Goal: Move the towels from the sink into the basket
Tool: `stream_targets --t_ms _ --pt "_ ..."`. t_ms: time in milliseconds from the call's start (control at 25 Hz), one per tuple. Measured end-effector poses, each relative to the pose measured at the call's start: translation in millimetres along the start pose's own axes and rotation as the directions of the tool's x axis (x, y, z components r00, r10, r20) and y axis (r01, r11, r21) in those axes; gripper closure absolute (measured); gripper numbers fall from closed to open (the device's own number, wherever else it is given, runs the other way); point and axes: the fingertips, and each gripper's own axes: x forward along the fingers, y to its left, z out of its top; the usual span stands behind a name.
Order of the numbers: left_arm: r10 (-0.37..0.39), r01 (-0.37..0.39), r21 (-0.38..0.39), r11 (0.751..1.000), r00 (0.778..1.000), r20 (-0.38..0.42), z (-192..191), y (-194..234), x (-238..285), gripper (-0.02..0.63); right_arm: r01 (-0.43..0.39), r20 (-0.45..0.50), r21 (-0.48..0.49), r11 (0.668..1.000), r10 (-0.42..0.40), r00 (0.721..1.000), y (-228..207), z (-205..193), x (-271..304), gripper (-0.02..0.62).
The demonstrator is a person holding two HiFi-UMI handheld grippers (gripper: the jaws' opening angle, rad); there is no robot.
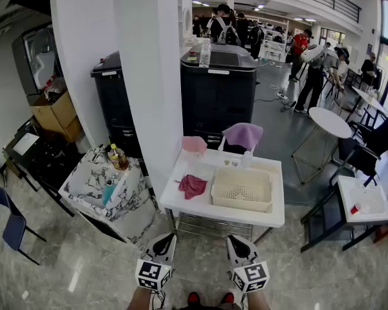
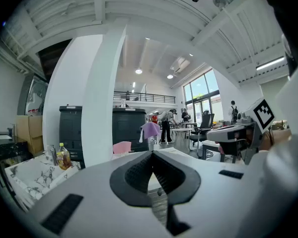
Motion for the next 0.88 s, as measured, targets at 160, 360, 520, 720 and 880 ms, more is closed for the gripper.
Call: stream_targets --t_ms 160,360,520,720,880 --pt "-0.005 0.005 0.004 1.000 1.000 0.000 3 2 3 0.603 0.006 -0.002 0.005 1.000 -0.006 1.000 -1 2 4 0.565" --pt "-0.006 0.006 0.001 1.000 1.000 0.003 2 6 8 0.603 0.008 0.000 0.009 1.000 -0.008 1.000 -2 2 9 0.563" --pt "0.004 -0.004 -0.002 1.000 1.000 0.010 7 12 6 0.603 -0.001 0.005 0.005 1.000 0.001 1.000 3 7 16 0.563" --pt "0.017 -0.017 -0.005 1.000 1.000 0.013 9 17 10 0.603 -0.018 0.006 0.000 1.000 0.018 1.000 7 9 28 0.563" --pt "0.022 -0.021 -0.008 1.000 1.000 0.010 10 22 24 0.603 -0.034 -0.008 0.003 0.999 0.034 0.999 1 6 45 0.563"
